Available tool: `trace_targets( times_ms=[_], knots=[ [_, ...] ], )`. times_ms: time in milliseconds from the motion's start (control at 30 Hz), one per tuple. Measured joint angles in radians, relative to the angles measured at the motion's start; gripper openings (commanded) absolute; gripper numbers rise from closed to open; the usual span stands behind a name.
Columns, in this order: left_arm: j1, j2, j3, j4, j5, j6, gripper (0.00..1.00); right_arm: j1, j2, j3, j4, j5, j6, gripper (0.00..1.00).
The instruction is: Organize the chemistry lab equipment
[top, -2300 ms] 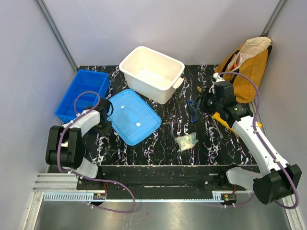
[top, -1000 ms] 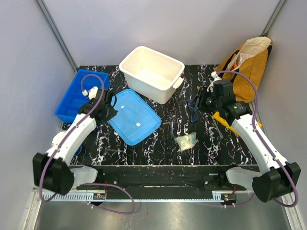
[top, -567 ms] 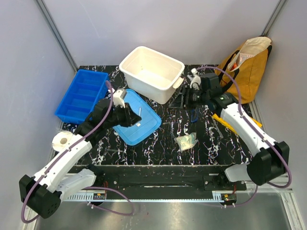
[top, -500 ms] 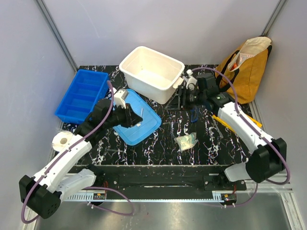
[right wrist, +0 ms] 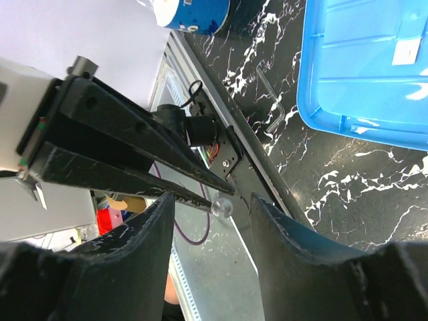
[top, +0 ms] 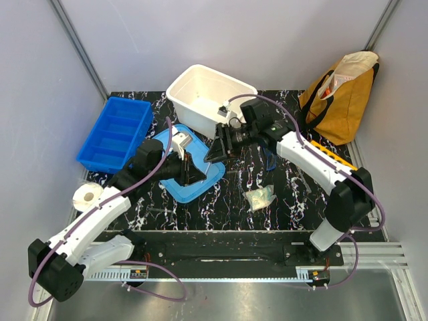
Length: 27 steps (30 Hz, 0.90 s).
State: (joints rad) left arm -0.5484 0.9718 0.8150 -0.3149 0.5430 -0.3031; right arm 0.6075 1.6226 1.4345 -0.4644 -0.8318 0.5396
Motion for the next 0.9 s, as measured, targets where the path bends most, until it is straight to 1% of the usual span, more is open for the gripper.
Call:
trace_targets(
  times_ms=[133,433,567,633,667,700,733,767,800,833,867,900],
  knots=[
    [-0.001,0.0,0.0,-0.002,0.004,0.012,0.07,0.016,0.033,0.011,-0.04,0.001,-0.017,0.47],
    [-0.003,0.012,0.0,-0.006,0.012,0.019,0.06,0.018,0.043,0.013,-0.062,0.001,-0.026,0.26],
    [-0.003,0.013,0.0,-0.007,0.011,0.019,0.06,0.018,0.043,0.01,-0.047,0.0,-0.019,0.2],
    [-0.003,0.013,0.0,-0.01,0.011,0.019,0.08,0.018,0.043,0.003,-0.039,0.0,-0.016,0.19],
    [-0.003,0.013,0.0,-0.012,0.011,0.019,0.12,0.018,0.043,0.001,-0.035,0.0,-0.014,0.18],
    [-0.003,0.014,0.0,-0.014,0.011,0.019,0.19,0.018,0.043,-0.003,-0.033,0.0,-0.012,0.18],
    [-0.003,0.015,0.0,-0.015,0.011,0.019,0.3,0.018,0.043,-0.005,-0.031,0.001,-0.01,0.17],
    [-0.003,0.018,0.0,-0.016,0.011,0.019,0.45,0.018,0.043,-0.008,-0.029,0.003,-0.008,0.17],
    [-0.003,0.02,0.0,-0.017,0.011,0.019,0.62,0.018,0.043,-0.01,-0.029,0.007,-0.006,0.16],
    [-0.003,0.021,0.0,-0.02,0.01,0.025,0.76,0.018,0.043,-0.012,-0.028,0.016,-0.003,0.16],
    [-0.003,0.021,0.0,-0.024,0.01,0.026,0.89,0.018,0.042,-0.015,-0.027,0.031,0.002,0.15],
    [-0.003,0.021,0.0,-0.029,0.007,0.029,0.97,0.017,0.041,-0.016,-0.028,0.049,0.006,0.15]
  ],
)
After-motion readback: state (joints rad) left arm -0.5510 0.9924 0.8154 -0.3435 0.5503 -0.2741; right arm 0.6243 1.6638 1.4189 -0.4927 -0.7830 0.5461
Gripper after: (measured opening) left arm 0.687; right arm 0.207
